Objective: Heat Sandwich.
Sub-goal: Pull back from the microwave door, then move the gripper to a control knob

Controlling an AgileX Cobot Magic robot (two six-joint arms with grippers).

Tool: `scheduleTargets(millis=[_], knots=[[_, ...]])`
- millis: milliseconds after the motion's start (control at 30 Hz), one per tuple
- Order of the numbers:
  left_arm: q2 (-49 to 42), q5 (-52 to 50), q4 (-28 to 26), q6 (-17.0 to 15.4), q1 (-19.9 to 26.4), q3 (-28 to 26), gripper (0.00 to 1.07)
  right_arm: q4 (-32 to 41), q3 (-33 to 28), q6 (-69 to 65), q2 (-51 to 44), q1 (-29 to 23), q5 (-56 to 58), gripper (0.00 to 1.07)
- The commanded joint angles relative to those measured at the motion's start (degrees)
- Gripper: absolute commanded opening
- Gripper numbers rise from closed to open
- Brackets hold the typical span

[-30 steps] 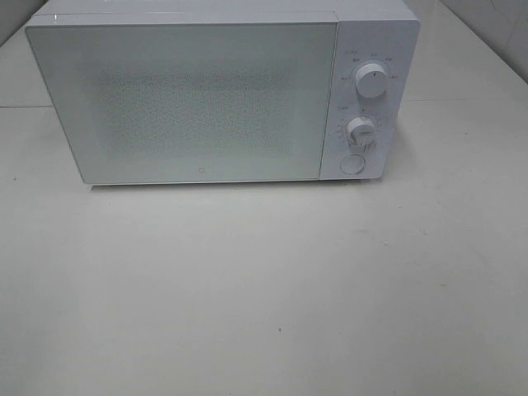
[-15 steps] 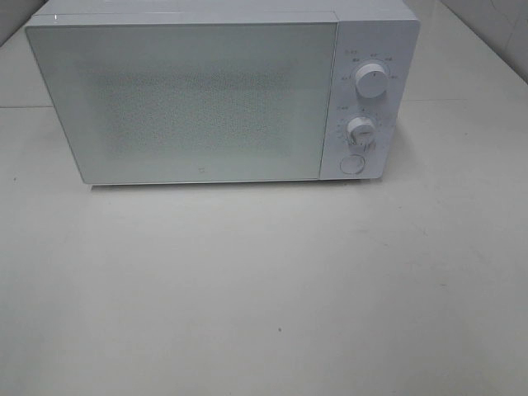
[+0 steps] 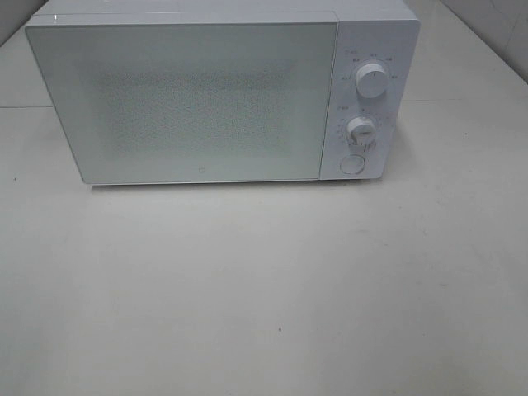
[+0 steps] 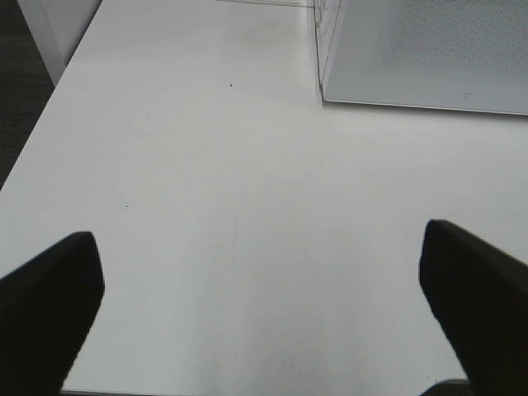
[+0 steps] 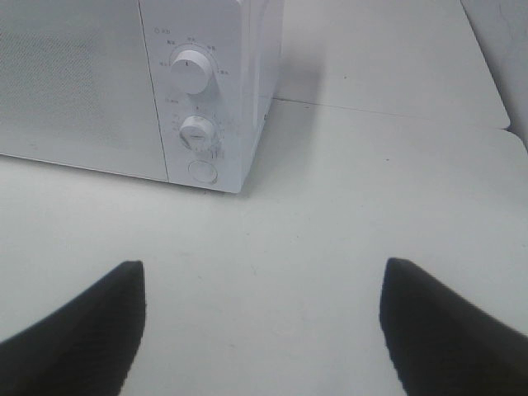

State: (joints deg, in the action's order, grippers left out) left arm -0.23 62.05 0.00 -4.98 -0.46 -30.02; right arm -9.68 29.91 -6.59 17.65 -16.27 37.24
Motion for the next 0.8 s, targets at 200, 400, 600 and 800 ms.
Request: scheduleTargets(millis=[200, 400, 600, 800], knots=[[-0.97, -0.69, 0.00, -0.34, 0.17, 0.23, 1.00, -0.34, 0.52, -0.69, 7.79, 0.29, -8.19, 0.75], [-0.97, -0.69, 0.00, -0.34, 0.17, 0.23, 1.00, -0.34, 0.52, -0.69, 12.61, 0.29, -12.95, 0.75], [-0.97, -0.69, 0.00, -0.34, 0.17, 0.23, 1.00, -0.34, 0.52, -0.69, 20.57, 0.29, -20.97, 0.75], [-0.97, -0.69, 0.00, -0.34, 0.17, 0.23, 1.00, -0.34, 0.52, -0.69, 27.73, 0.29, -28.42, 0.75]])
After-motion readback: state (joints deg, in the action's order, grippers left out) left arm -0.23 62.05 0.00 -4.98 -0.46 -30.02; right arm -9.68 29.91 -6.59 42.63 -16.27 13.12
